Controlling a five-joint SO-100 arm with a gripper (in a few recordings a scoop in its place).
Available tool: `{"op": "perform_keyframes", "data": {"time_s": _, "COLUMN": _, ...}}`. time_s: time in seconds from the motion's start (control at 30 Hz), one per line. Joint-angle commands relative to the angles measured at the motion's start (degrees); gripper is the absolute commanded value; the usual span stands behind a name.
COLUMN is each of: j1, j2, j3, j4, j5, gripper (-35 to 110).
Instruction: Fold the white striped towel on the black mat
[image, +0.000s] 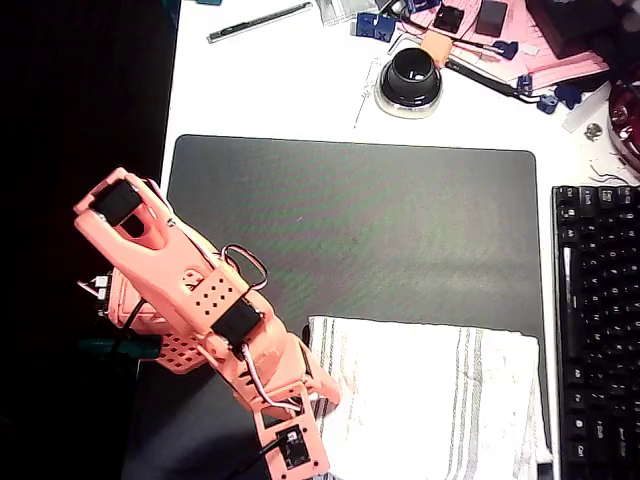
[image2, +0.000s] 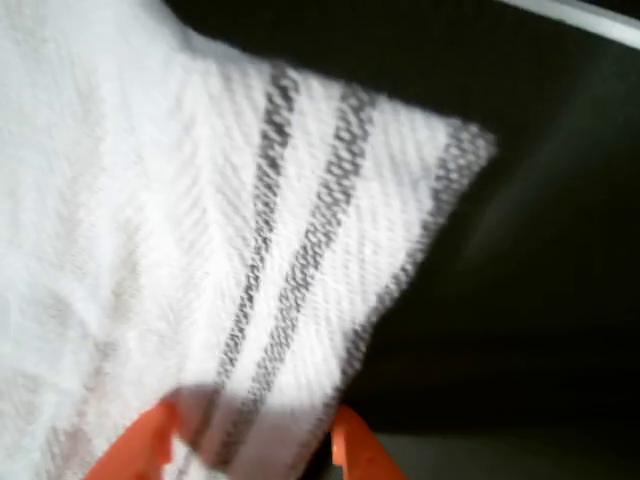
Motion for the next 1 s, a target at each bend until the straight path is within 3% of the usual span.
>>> {"op": "perform_keyframes", "data": {"time_s": 0.0, "j1": -2.46, "j2": -4.04, "j3": 2.11, "j4": -4.48, "j5": 0.97, "gripper": 15}}
{"op": "perform_keyframes", "data": {"time_s": 0.17, "j1": -4.92, "j2": -6.50, "j3": 3.08, "j4": -5.54, "j5": 0.70, "gripper": 2}}
{"op": "perform_keyframes", "data": {"time_s": 0.33, "j1": -3.52, "j2": -6.50, "j3": 4.75, "j4": -3.08, "j5": -4.13, "gripper": 0}}
{"op": "perform_keyframes", "data": {"time_s": 0.67, "j1": 3.96, "j2": 4.31, "j3": -3.08, "j4": 22.15, "j5": -13.71, "gripper": 0}}
{"op": "perform_keyframes", "data": {"time_s": 0.97, "j1": 5.10, "j2": 16.35, "j3": -5.71, "j4": 35.77, "j5": -14.94, "gripper": 0}}
